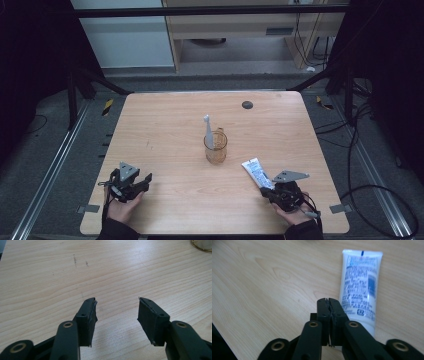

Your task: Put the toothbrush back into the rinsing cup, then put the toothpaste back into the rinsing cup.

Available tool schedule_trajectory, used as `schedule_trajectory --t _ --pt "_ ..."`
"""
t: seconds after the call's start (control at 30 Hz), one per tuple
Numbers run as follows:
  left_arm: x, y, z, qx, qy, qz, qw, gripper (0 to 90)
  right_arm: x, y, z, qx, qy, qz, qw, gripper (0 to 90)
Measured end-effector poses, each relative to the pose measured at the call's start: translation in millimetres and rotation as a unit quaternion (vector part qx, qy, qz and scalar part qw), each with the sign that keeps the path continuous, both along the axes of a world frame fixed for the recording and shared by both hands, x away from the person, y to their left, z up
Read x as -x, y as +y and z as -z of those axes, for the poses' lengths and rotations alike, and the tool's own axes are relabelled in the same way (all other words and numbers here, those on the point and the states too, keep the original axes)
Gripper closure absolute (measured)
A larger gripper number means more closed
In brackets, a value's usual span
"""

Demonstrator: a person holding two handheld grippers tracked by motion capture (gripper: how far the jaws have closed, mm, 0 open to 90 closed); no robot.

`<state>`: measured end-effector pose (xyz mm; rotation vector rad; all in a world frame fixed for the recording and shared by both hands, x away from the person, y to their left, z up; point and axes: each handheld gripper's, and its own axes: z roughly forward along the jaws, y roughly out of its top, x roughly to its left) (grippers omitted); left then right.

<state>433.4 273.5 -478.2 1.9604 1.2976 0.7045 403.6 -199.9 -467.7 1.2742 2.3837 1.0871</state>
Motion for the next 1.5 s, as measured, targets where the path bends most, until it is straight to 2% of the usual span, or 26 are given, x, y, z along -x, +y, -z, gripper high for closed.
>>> schedule_trajectory --t 0.07,0.17,0.33,0.57,0.6,0.67,0.77,0.83,1.0,1.2,1.33,1.5 --pt "-0.3 0.1 -0.1 0.001 0.0 0.0 1.0 47.3 -3.9 -2.2 -6.4 -0.012 -0.012 0.012 0.9998 81.3" --pt "-0.5 0.0 -0.3 0.0 -0.001 0.0 1.0 47.1 -7.3 -2.4 -9.8 -0.009 -0.018 0.023 0.9995 76.2" --pt "-1.9 -0.8 0.8 -0.001 -0.001 0.002 1.0 46.9 -16.0 -2.7 -19.5 0.006 -0.039 0.045 0.9982 64.6" --pt "-2.4 -1.1 1.1 -0.002 -0.002 0.004 1.0 47.1 -33.5 2.7 -24.7 0.032 -0.039 0.065 0.9966 50.9" --pt "-2.6 -1.1 1.4 -0.001 -0.001 0.003 1.0 47.2 -38.3 4.2 -25.3 0.038 -0.035 0.067 0.9964 47.2" --pt "-2.9 -0.7 1.7 0.001 0.0 0.005 1.0 47.2 -40.5 5.0 -25.6 0.041 -0.034 0.068 0.9963 45.4" --pt "-3.3 -0.9 1.6 -0.002 -0.001 0.006 1.0 47.1 -47.4 7.0 -25.6 0.059 -0.027 0.068 0.9956 40.9" --pt "-3.4 -0.7 1.9 -0.004 -0.001 0.005 1.0 47.1 -54.6 9.8 -23.4 0.081 -0.014 0.067 0.9944 35.6" --pt "-3.9 0.6 1.8 -0.002 -0.001 -0.001 1.0 47.1 -59.1 13.1 -20.5 0.099 -0.008 0.065 0.9929 33.1" --pt "-5.0 2.2 1.1 0.001 -0.001 -0.006 1.0 48.1 -66.1 16.1 -21.3 0.109 0.004 0.066 0.9918 29.2" --pt "-5.0 0.7 1.7 0.001 0.003 -0.001 1.0 47.7 -69.6 19.0 -18.7 0.122 0.013 0.061 0.9906 28.0" --pt "-5.3 -0.2 1.7 0.003 0.003 0.001 1.0 47.5 -72.1 21.4 -16.7 0.125 0.022 0.054 0.9905 27.5"
